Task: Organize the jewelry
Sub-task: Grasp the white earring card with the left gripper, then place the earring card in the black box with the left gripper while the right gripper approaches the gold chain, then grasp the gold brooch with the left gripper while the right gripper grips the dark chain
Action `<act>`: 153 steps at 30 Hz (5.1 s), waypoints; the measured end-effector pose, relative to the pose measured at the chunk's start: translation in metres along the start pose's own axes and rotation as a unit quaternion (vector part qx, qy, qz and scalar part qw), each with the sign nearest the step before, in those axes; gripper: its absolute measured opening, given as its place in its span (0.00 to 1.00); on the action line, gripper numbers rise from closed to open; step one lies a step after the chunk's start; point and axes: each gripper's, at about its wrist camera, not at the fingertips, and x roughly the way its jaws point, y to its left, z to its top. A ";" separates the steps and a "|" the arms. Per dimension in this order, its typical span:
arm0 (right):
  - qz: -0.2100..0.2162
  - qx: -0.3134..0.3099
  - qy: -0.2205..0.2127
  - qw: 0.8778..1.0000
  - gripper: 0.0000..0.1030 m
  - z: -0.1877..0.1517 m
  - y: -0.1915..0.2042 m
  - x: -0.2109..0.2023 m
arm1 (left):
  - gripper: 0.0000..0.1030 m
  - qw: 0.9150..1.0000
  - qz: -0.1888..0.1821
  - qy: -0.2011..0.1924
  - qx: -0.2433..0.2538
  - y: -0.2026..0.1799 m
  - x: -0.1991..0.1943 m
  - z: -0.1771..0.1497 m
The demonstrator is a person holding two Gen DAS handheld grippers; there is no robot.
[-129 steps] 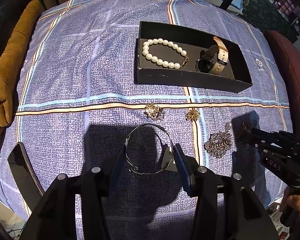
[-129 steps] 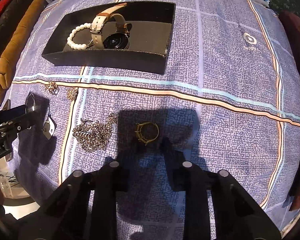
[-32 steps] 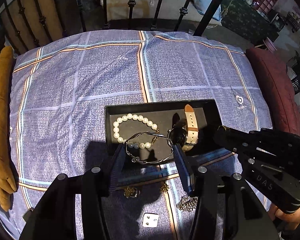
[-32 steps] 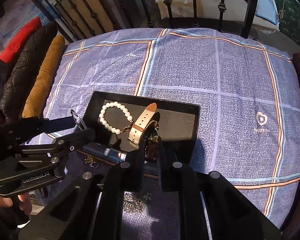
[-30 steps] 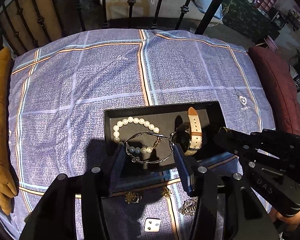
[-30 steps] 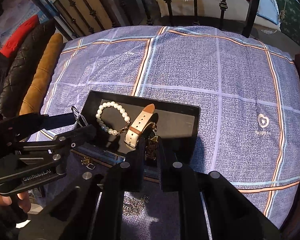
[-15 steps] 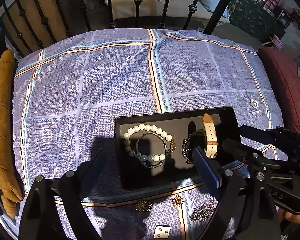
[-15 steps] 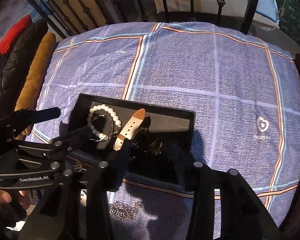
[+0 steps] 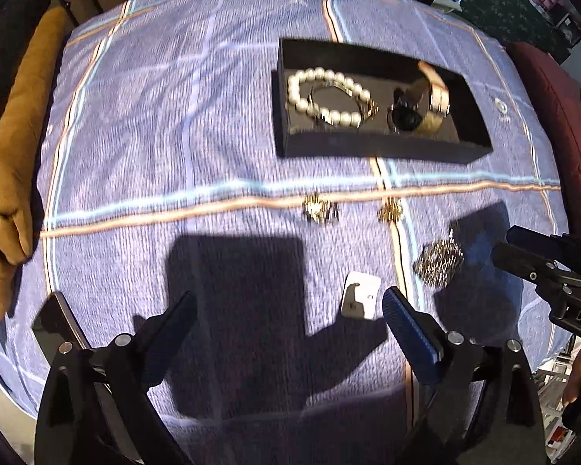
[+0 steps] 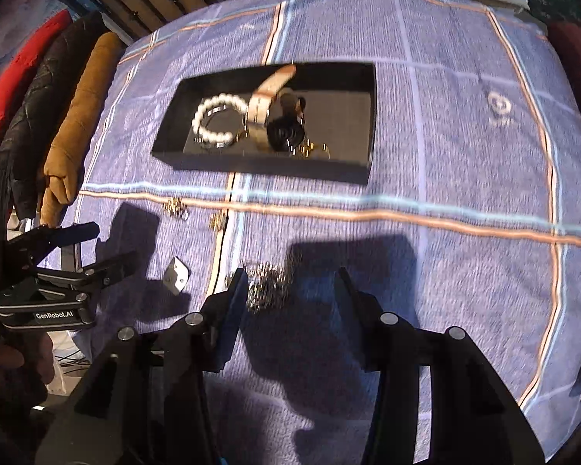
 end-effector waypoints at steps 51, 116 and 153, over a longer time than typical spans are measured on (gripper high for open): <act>-0.019 -0.098 0.014 0.995 0.18 0.048 0.075 0.072 | 0.27 0.998 -0.017 -0.043 -0.038 0.042 -0.007 -0.013; -0.045 -0.051 -0.067 0.995 0.17 0.124 0.010 0.000 | 0.23 0.993 -0.045 -0.091 0.063 -0.025 -0.007 0.126; -0.014 -0.014 -0.003 1.000 0.72 0.032 0.025 0.021 | 0.25 0.999 -0.004 -0.044 0.006 0.028 0.024 0.045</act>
